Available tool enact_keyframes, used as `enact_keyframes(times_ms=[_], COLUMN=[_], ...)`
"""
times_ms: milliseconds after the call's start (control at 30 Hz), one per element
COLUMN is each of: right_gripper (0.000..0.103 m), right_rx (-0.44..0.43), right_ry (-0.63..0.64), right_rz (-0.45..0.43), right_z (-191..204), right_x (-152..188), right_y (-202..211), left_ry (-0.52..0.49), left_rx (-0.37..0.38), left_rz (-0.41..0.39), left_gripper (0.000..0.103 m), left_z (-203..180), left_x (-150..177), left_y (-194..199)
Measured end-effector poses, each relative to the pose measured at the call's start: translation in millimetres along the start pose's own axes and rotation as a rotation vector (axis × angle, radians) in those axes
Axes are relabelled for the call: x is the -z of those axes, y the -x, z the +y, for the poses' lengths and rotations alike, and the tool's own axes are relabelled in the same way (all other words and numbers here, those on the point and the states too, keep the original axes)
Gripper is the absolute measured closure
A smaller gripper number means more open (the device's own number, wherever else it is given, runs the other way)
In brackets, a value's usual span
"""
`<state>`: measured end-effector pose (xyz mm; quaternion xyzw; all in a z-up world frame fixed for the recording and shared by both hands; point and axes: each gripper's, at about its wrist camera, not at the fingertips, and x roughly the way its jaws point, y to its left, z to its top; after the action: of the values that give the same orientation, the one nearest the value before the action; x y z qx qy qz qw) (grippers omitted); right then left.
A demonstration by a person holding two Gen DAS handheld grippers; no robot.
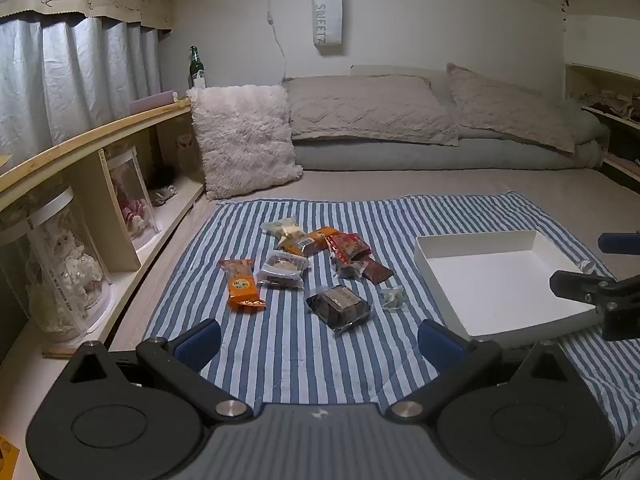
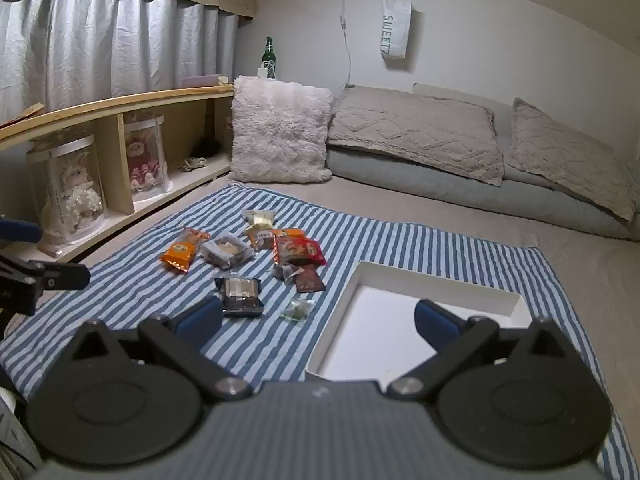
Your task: Organize snacks
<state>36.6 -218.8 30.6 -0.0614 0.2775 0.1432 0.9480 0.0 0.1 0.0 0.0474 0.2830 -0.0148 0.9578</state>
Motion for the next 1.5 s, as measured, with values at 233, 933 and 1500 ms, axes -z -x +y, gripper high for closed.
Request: enact_keyframes(times_ms=[233, 933, 1500], right_gripper=[0.000, 0.000, 0.000], right_rx=[0.005, 0.003, -0.003], right_ry=[0.001, 0.013, 0.018], right_rz=[-0.003, 0.007, 0.011], right_z=[-0.7, 3.9, 2.4], right_x=[0.4, 1.6, 2.6], right_y=[2.1, -1.7, 0.1], left_ry=[-0.002, -0.008, -0.011], left_rx=[-0.002, 0.002, -0.003], left_rz=[-0.001, 0.007, 0.007], left_gripper=[0.000, 0.000, 0.000], left_z=[0.2, -4.7, -5.5], left_x=[-0.2, -0.6, 0.0], left_y=[0.0, -2.5, -2.8])
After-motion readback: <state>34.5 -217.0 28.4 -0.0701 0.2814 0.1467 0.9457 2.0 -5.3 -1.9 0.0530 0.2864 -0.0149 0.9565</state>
